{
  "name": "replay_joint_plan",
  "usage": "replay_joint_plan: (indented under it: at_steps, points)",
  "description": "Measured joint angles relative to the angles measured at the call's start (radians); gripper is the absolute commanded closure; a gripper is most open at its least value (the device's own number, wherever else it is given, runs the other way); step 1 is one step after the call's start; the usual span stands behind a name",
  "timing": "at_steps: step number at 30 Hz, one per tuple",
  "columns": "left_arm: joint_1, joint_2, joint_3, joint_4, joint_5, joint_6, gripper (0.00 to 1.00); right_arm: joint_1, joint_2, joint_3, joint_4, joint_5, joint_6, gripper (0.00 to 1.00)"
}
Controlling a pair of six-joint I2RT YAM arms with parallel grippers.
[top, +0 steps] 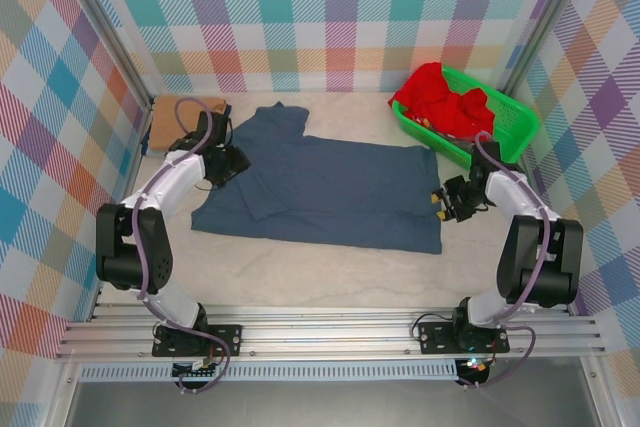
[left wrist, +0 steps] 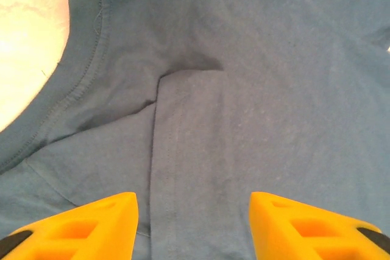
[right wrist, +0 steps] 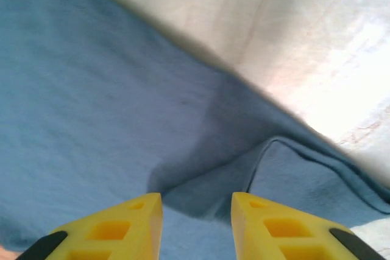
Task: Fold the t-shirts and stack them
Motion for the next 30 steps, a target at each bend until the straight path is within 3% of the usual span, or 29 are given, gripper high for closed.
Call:
replay_joint_plan:
  at_steps: [5, 13, 22, 25, 30]
  points:
    - [0.000, -0.104, -0.108, 0.006, 0.078, -0.090, 0.53, 0.003, -0.093, -0.089, 0.007, -0.027, 0.001, 0.58]
    - [-0.045, -0.129, -0.216, 0.027, 0.159, -0.159, 0.57, 0.019, -0.061, -0.126, 0.042, -0.045, 0.005, 0.59]
    - [-0.033, -0.144, -0.233, 0.024, 0.138, -0.139, 0.69, 0.028, 0.055, -0.044, 0.082, 0.020, 0.035, 0.67]
    - [0.001, -0.143, -0.236, 0.024, 0.143, -0.122, 0.64, 0.054, 0.053, -0.045, 0.094, 0.047, 0.062, 0.66]
    - [0.010, -0.104, -0.247, 0.084, 0.245, -0.119, 0.61, 0.105, 0.037, -0.063, 0.119, 0.058, 0.086, 0.68]
